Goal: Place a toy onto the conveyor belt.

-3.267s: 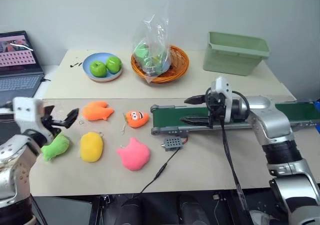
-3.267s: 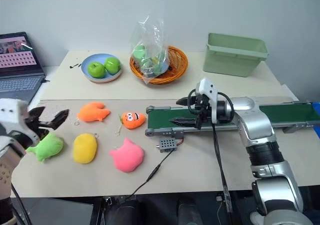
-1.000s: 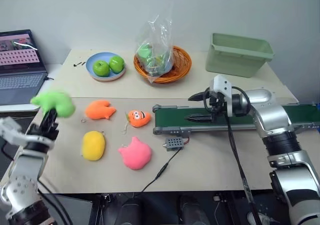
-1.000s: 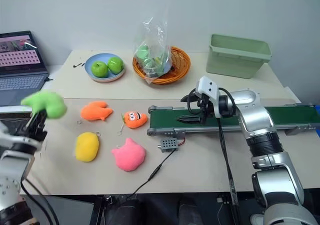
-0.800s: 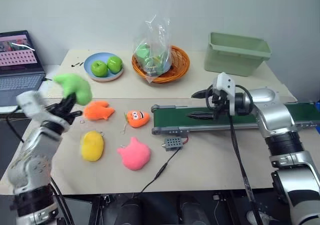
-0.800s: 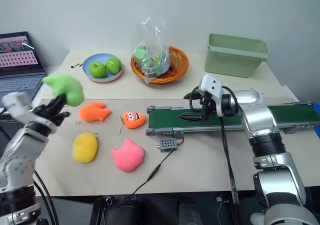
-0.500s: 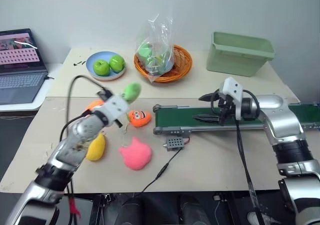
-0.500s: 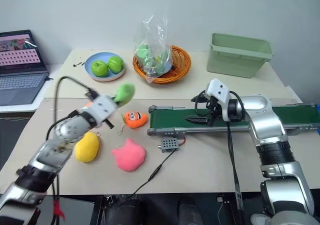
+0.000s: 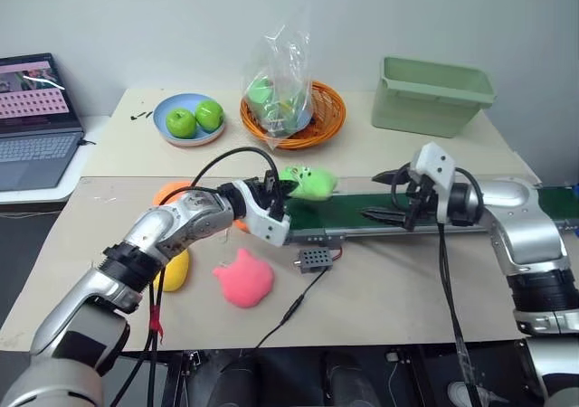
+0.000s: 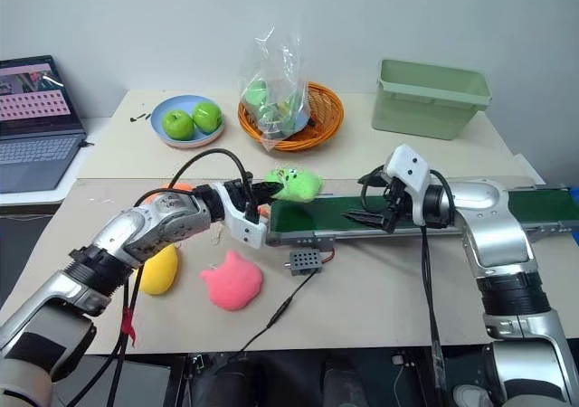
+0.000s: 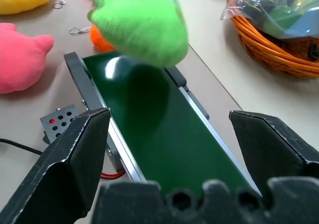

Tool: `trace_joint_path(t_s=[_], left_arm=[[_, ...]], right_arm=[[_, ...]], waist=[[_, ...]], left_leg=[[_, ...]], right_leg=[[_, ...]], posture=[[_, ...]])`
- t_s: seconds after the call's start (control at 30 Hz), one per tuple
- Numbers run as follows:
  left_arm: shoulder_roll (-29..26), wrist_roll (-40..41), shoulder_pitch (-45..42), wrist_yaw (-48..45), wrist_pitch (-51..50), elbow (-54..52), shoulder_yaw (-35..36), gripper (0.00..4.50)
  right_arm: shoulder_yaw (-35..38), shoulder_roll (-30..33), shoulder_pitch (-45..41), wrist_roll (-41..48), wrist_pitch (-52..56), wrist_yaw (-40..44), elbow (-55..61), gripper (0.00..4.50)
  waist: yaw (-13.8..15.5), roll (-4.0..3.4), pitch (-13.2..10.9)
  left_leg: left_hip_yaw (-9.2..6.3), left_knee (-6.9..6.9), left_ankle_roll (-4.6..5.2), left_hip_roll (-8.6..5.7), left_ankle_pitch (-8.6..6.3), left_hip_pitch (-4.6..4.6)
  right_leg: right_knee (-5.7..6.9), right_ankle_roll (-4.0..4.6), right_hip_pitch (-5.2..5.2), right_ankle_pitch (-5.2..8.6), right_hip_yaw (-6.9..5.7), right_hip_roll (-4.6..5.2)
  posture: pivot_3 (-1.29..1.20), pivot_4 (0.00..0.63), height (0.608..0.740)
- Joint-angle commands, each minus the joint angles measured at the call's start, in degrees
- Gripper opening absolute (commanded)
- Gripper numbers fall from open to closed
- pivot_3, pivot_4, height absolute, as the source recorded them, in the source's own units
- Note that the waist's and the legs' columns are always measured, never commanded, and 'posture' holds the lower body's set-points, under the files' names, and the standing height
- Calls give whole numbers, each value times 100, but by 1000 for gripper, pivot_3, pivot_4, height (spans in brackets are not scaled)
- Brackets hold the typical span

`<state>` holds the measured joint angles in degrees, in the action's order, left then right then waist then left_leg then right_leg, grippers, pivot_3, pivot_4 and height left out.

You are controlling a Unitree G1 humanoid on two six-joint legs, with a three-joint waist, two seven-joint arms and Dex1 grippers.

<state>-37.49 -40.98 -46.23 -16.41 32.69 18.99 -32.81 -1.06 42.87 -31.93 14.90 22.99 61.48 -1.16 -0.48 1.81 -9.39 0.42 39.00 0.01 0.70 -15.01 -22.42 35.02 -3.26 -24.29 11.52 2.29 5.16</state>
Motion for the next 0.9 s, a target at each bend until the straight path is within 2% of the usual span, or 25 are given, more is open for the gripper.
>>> trace_joint_path(t_s=[0.03, 0.17, 0.43, 0.5, 0.53, 0.7, 0.73, 0.83, 0.9], left_arm=[[207, -171, -256, 154, 432, 393, -40, 379], [452, -455, -503, 281, 720, 911, -156, 379], [534, -345, -602, 71, 1142, 1406, -151, 379], [530, -274, -583, -11, 1197, 1449, -113, 927], [525, -237, -579, -46, 1218, 1470, -90, 1056], [573, 109, -521, -288, 1153, 1558, 62, 2990], [595, 272, -492, -363, 1101, 1493, 132, 3252], [704, 1194, -324, -973, 687, 1083, 476, 4373], [800, 2132, -134, -1660, 44, 575, 776, 4441]], right_arm=[[305, 116, 67, 182, 76, -94, 321, 4500], [335, 97, 80, 184, 107, -158, 374, 4500], [388, 133, -25, 328, 220, -226, 421, 4500], [317, 217, -43, 270, 160, -147, 338, 4500], [292, 243, -62, 252, 137, -107, 292, 4500], [245, 286, -213, 223, 70, 5, 134, 4500], [236, 288, -236, 211, 56, 23, 107, 4500], [204, 286, -300, 171, 5, 68, 16, 4500], [198, 286, -323, 157, -18, 98, -18, 4500]], waist=[[2, 0, 0], [11, 0, 0], [-17, 0, 0], [-13, 0, 0], [-12, 0, 0], [-15, 0, 0], [-17, 0, 0], [-17, 0, 0], [-19, 0, 0]], left_leg=[[0, -1, 0, 0, 0, 0], [0, 0, 2, -1, -1, -6], [-1, 1, 2, 0, 0, -4], [-1, 1, 2, -1, 0, -4], [-1, 1, 2, -1, 0, -4], [-1, 2, 2, 0, 0, -4], [-1, 2, 2, -1, 0, -4], [-1, 2, 2, 0, 0, -4], [-1, 2, 2, 1, 0, -5]], right_leg=[[1, 0, 0, 0, 0, 0], [2, -5, -1, -2, -1, 1], [3, -6, -1, -3, 0, 0], [3, -6, -1, -3, 0, 0], [3, -6, -1, -3, 0, 1], [4, -7, -1, -4, 0, 1], [5, -7, -1, -4, 0, 1], [7, -7, -1, -4, 0, 0], [17, -7, -1, -4, 0, 1]], posture=[[0, 150, 740], [0, 150, 740], [0, 150, 740], [0, 150, 740], [0, 150, 740], [0, 150, 740], [0, 150, 740], [0, 150, 740], [0, 150, 740]])
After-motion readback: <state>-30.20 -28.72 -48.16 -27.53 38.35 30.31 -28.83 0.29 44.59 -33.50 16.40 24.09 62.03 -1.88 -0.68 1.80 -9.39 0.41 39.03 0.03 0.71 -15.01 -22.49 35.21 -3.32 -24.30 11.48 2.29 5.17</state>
